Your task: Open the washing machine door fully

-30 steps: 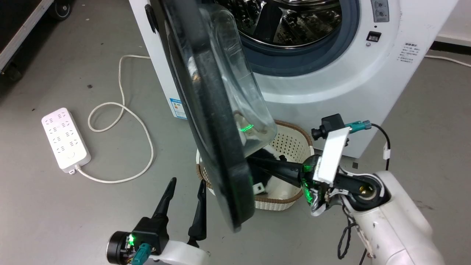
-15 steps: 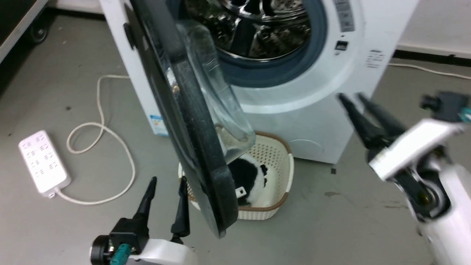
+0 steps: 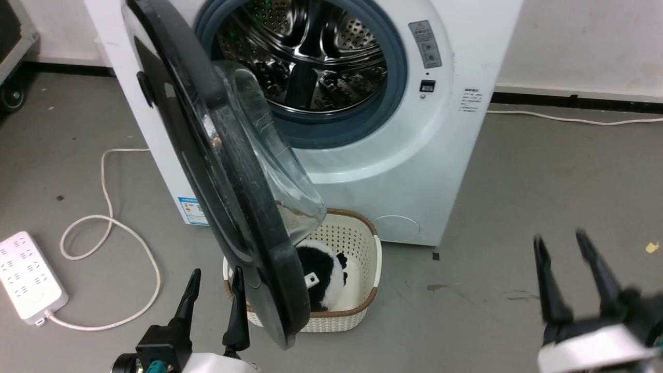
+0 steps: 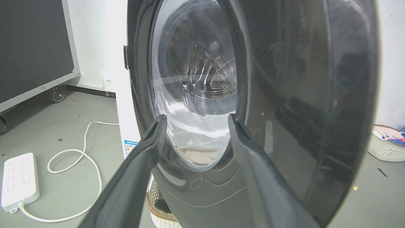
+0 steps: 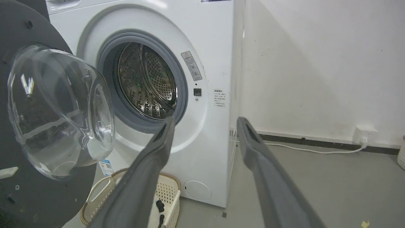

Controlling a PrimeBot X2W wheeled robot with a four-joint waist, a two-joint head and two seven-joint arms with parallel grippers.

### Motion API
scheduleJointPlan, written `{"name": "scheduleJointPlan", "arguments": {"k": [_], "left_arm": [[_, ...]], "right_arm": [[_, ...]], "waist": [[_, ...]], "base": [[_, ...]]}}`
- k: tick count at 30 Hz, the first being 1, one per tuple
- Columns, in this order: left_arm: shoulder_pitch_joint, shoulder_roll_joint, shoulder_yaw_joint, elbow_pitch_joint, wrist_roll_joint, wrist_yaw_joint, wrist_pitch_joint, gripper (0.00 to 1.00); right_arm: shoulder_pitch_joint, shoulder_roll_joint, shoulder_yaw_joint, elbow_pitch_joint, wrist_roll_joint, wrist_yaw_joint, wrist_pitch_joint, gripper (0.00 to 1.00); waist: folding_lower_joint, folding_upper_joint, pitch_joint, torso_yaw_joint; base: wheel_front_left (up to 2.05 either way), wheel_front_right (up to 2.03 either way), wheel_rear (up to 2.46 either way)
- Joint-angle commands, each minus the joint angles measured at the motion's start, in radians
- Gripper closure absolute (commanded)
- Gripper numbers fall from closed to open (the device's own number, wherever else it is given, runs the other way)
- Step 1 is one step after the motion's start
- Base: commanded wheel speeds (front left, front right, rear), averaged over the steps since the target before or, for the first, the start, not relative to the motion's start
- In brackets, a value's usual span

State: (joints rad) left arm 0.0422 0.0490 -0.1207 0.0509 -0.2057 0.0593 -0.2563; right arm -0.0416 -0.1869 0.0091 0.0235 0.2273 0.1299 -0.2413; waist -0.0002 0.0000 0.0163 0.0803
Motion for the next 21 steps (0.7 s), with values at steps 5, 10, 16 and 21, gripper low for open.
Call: {"name": "scheduleJointPlan", "arguments": {"k": [5,10,16,21], "left_arm": [[0.017,0.003,0.011,0.022,0.014,-0.022,-0.006,0.0],[0.011,0.002,0.018,0.03,0.022,-0.026,-0.006,0.0],[0.002,0.002,0.023,0.03,0.028,-0.029,-0.006,1.0],[-0.004,0.002,0.038,0.004,0.033,-0.026,-0.006,1.0]], "right_arm": [[0.167,0.128,-0.021,-0.03,-0.1,0.001,-0.017,0.0],[0.186,0.136,-0.006,-0.027,-0.09,0.001,-0.02,0.0],[0.175,0.136,-0.003,-0.043,-0.064,0.001,-0.02,0.0],[0.169,0.136,-0.008,-0.049,-0.061,0.001,-0.02,0.0]], "waist": [[0.0002,0.0,-0.001,-0.02],[0.0002,0.0,0.01,-0.024],[0.0002,0.0,0.017,-0.023],[0.0002,0.0,0.014,-0.02]], "base": [[0.0,0.0,0.0],[0.0,0.0,0.0],[0.0,0.0,0.0],[0.0,0.0,0.0]]}}
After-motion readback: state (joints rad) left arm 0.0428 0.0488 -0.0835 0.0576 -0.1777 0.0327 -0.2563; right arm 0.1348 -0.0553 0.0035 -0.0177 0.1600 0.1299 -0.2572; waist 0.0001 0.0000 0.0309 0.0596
